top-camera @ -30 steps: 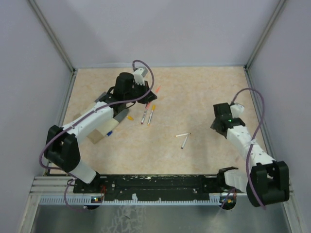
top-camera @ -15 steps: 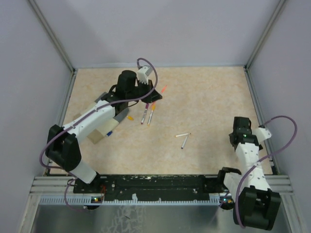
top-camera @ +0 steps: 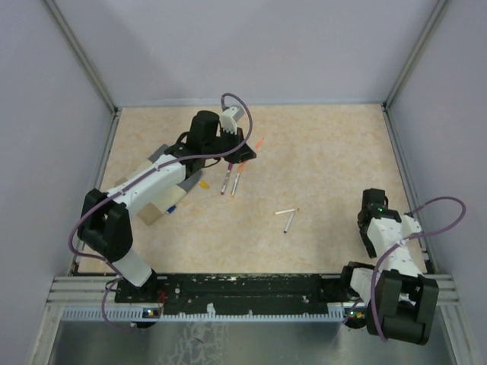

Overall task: Insert the pens into the pen caps
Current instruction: Move the pen cap to the center of the board.

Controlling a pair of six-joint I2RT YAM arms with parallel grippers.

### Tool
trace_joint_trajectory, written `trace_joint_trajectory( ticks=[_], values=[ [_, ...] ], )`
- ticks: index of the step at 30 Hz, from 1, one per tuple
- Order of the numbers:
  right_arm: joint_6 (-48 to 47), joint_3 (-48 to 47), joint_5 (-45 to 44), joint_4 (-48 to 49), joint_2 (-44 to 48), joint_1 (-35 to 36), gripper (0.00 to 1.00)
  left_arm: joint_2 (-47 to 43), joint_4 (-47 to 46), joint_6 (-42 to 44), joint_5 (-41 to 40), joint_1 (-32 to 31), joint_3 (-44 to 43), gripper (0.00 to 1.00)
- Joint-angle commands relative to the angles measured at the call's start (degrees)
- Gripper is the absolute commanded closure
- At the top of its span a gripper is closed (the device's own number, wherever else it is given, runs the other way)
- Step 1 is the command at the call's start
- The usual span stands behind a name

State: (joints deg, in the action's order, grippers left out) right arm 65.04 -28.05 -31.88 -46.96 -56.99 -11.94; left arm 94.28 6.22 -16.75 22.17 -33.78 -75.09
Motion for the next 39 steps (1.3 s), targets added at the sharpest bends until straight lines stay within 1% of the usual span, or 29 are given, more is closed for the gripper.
trace_joint_trajectory(
  ticks=[1, 6, 17, 31, 39],
  values=[
    [4.5, 1.1, -1.5, -0.7, 1.4, -0.8, 0.28, 0.2, -0.5, 1.3, 1.1, -0.4, -1.5, 1.00],
    [4.3, 2.0, -2.1, 1.0, 1.0, -1.2, 0.30, 0.7, -1.0, 1.1, 1.5, -0.4, -1.4, 1.00],
    [1.9, 2.9, -0.9, 6.0, -1.2, -2.4, 0.39, 1.2, -1.2, 1.4, 1.4, -0.4, -1.6, 1.00],
    [0.8, 3.5, 1.0, 7.5, -1.5, -3.7, 0.64, 1.8, -1.7, 1.4, 1.5, -0.4, -1.7, 1.00],
    [-1.0, 5.3, 3.1, 10.5, 0.7, -3.7, 0.68, 2.3, -1.7, 1.5, 1.5, -0.4, -2.2, 1.00]
  ],
)
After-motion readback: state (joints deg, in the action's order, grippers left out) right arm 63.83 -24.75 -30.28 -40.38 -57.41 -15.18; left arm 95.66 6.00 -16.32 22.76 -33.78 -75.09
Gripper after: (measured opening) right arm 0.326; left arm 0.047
